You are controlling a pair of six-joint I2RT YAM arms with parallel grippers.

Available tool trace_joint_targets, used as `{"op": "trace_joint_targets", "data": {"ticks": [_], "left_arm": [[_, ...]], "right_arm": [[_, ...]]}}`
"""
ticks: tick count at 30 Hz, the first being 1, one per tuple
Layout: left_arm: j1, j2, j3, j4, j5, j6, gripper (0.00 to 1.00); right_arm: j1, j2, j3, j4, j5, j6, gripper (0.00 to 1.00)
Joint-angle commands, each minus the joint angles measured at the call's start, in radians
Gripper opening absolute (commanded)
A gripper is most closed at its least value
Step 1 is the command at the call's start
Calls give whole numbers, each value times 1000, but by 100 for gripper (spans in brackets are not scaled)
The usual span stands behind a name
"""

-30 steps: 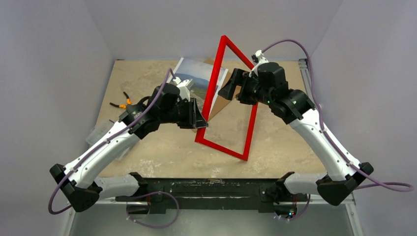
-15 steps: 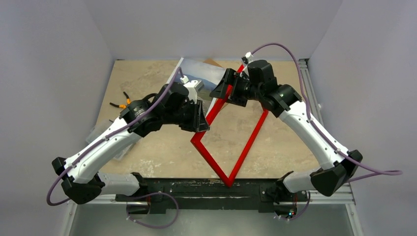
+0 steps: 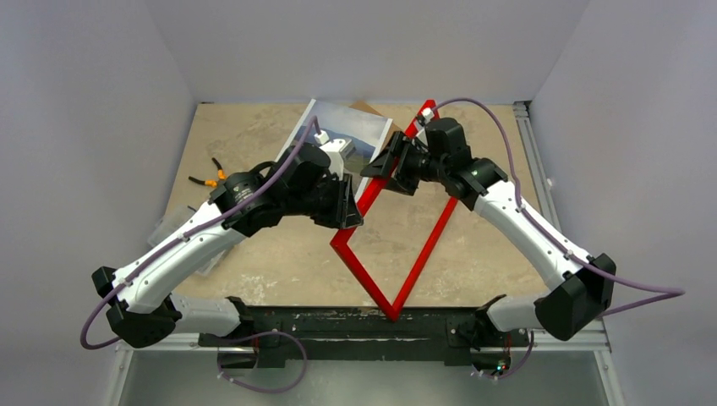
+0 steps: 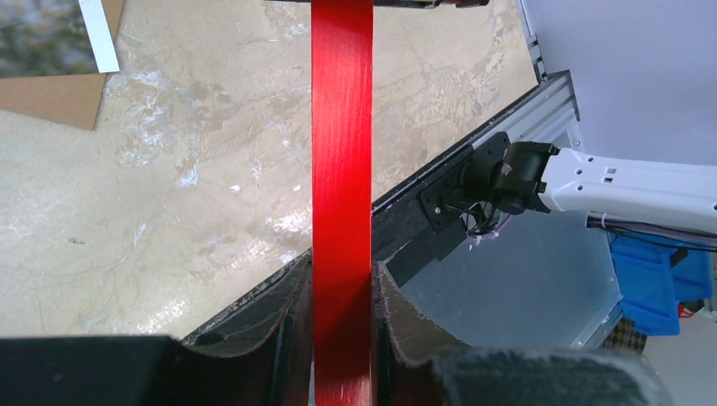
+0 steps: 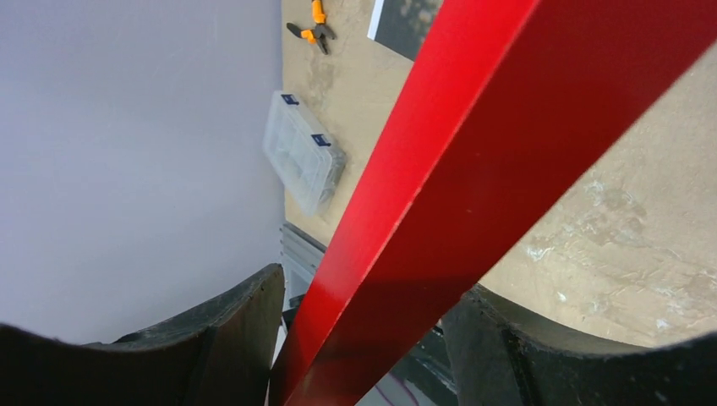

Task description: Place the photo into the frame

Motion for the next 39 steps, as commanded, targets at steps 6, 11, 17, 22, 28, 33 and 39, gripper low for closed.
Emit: {"op": "trace_joint_targets", "data": {"ticks": [6, 11, 17, 22, 28, 33, 39], "left_arm": [[-10, -7, 59, 59, 4, 19, 0], [-12, -7, 57, 70, 8, 15, 0], [-15, -13, 57, 84, 22, 15, 0], [-15, -35, 44, 105, 31, 20, 30], [-9, -133, -46, 213, 27, -9, 75], [63, -227, -173, 341, 126, -106, 90], [187, -281, -371, 622, 369, -273, 90]], "right_arm": [[-4, -70, -49, 108, -70, 47, 63], [-5, -77, -117, 216, -111, 116, 62], [-4, -58, -123, 305, -154, 166, 33], [-5, -36, -83, 307, -172, 158, 3], [-5, -17, -49, 321, -247, 130, 0], [-12, -38, -48, 366, -295, 131, 0], [-18, -62, -47, 420, -327, 176, 0]]}}
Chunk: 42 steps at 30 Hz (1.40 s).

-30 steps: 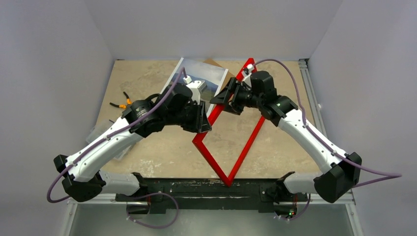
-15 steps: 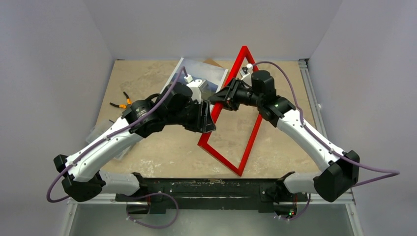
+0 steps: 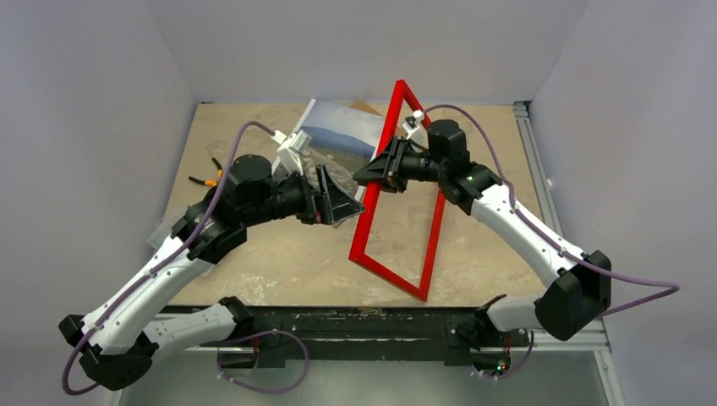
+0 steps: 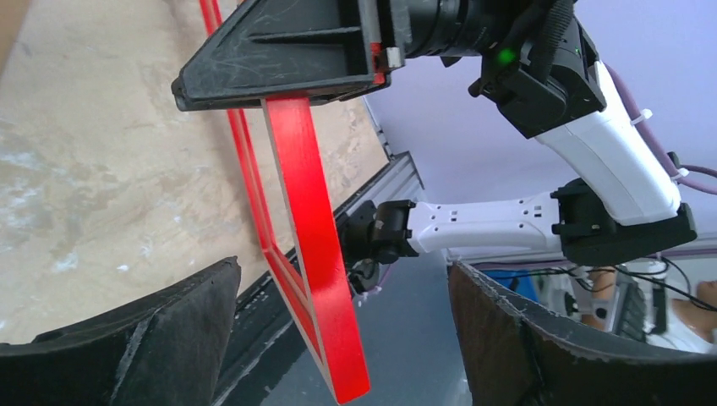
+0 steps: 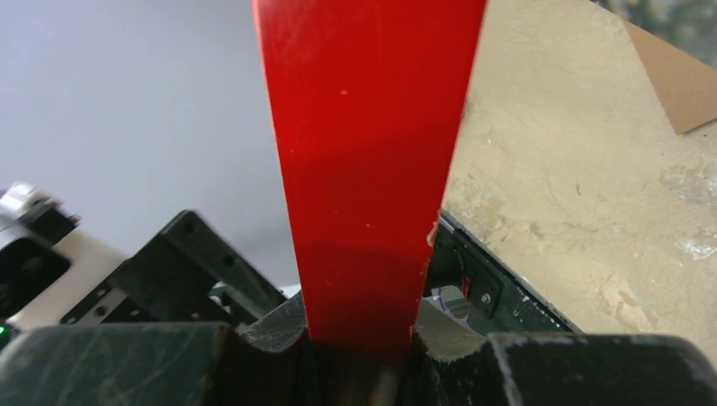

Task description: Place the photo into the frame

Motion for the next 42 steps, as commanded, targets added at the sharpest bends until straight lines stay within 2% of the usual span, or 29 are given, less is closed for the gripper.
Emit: {"op": "trace_joint_targets", "data": {"ticks": [1, 8, 10, 12, 14, 15, 18, 21, 22, 23, 27, 29, 30, 36, 42], "left_arm": [[53, 14, -95, 263, 210, -143, 89], [53, 94, -163, 516, 372, -271, 85], [53, 105, -188, 612, 398, -307, 80], [54, 116, -190, 633, 412, -311, 73], [54, 131, -191, 639, 418, -317, 62], [54, 138, -193, 645, 425, -322, 51], [53, 146, -194, 654, 426, -326, 26], [53, 150, -194, 661, 418, -327, 4], [53, 152, -191, 661, 418, -327, 0], [53, 151, -188, 660, 416, -324, 0], [53, 135, -177, 610, 373, -291, 0], [53, 122, -167, 546, 337, -265, 0], [52, 117, -159, 513, 319, -252, 0], [29, 103, -99, 345, 200, -179, 0], [-54, 118, -3, 203, 8, -119, 0]], "right_arm": [[-9, -64, 52, 140, -52, -21, 0], [-18, -70, 44, 180, -65, 27, 0], [-23, -69, 36, 196, -79, 52, 0], [-29, -70, 29, 226, -86, 70, 0], [-35, -71, 29, 231, -86, 76, 0], [-38, -70, 30, 230, -87, 79, 0], [-49, -70, 28, 232, -96, 85, 0], [-58, -70, 29, 209, -100, 71, 0], [-61, -68, 35, 192, -101, 53, 2], [-65, -65, 43, 161, -101, 34, 6], [-66, -61, 99, 2, -64, -97, 56], [-67, -61, 149, -116, -23, -179, 75], [-67, -59, 175, -182, 0, -220, 80], [-67, -31, 341, -498, 152, -423, 94], [-71, 15, 507, -737, 228, -550, 98]]}}
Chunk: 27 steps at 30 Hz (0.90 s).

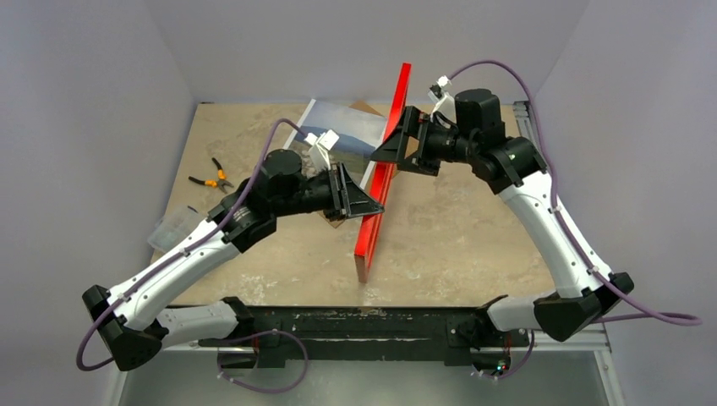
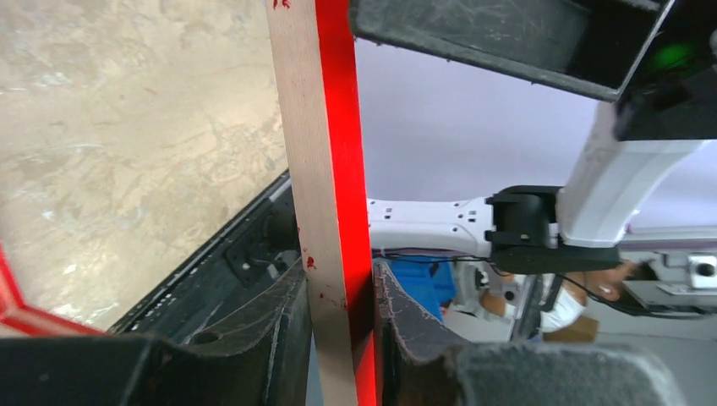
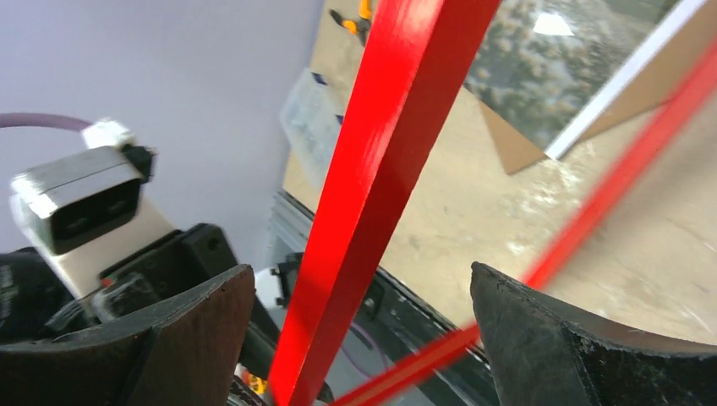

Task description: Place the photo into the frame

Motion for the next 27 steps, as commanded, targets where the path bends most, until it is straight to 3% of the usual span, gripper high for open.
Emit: {"op": "trace_joint_targets", "data": {"ticks": [1, 14, 24, 27], "left_arm": [[-67, -2, 114, -114, -207, 147, 0], [-203, 148, 245, -223, -472, 128, 0], [-231, 199, 268, -233, -532, 108, 0], [-237, 213, 279, -248, -550, 108, 0]], "right_arm": [[-6, 44, 145, -259, 106, -162, 98], [-19, 92, 250, -398, 210, -202, 91], [-68, 27, 75, -373, 242, -220, 82], [-81, 15, -3, -310, 182, -196, 71]]}}
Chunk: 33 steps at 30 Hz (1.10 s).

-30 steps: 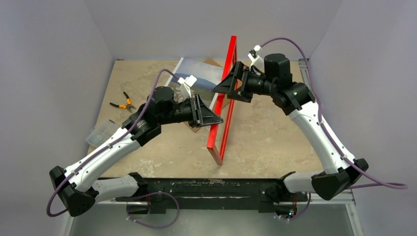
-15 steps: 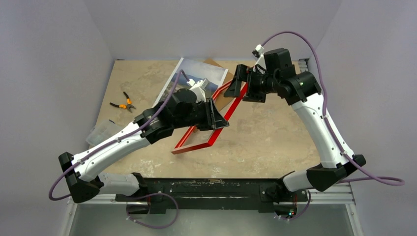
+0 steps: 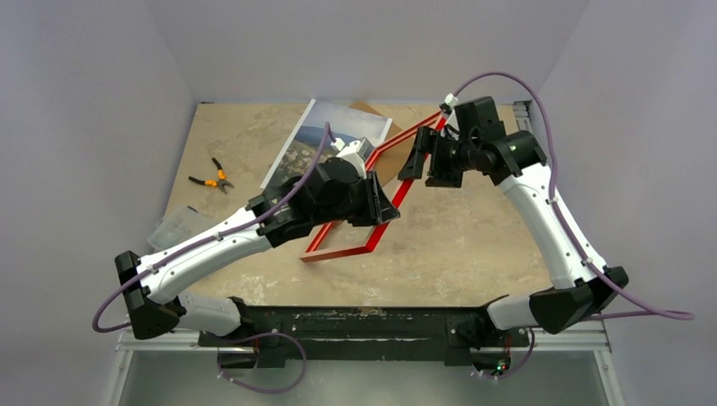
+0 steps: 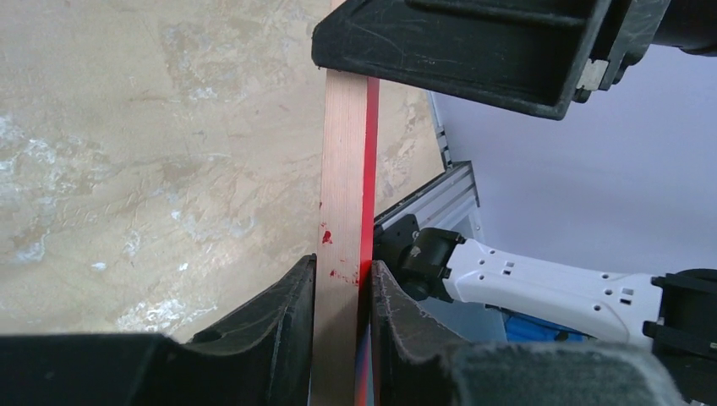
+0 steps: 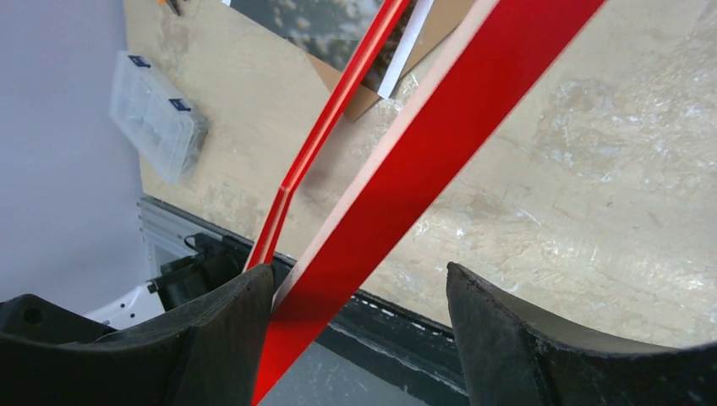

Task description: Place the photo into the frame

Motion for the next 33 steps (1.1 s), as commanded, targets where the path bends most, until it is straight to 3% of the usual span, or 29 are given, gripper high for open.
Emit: {"op": "trace_joint_targets", "data": {"ticks": [1, 6, 11, 13, 15, 16, 18, 19, 22, 25, 33], "left_arm": [[-8, 15, 67, 6, -70, 3, 0], [-12, 46, 85, 2, -61, 4, 0], [-17, 83, 108, 2, -41, 7, 0], [-18, 95, 119, 4, -24, 14, 0], [-19, 99, 127, 0, -14, 22, 1], [-19, 96, 127, 0, -12, 28, 6], [-18, 89, 124, 1, -8, 39, 26], [-18, 81, 123, 2, -6, 46, 47], [-16, 44, 104, 25, 8, 67, 74], [1, -5, 58, 72, 41, 79, 83], [208, -125, -172, 50, 154, 53, 83]], "right_arm": [[-20, -46, -101, 94, -64, 18, 69], [-25, -71, -204, 256, -199, 122, 58], [-26, -78, -221, 304, -199, 161, 48], [-27, -75, -212, 298, -181, 152, 37], [-28, -66, -198, 279, -161, 134, 19], [-30, -63, -191, 271, -154, 124, 14], [-38, -59, -183, 259, -148, 104, 6], [-41, -58, -180, 255, -147, 95, 2], [-52, -54, -174, 241, -145, 61, 0], [-70, -54, -170, 222, -142, 26, 0], [-102, -55, -199, 191, -125, -91, 0]]}}
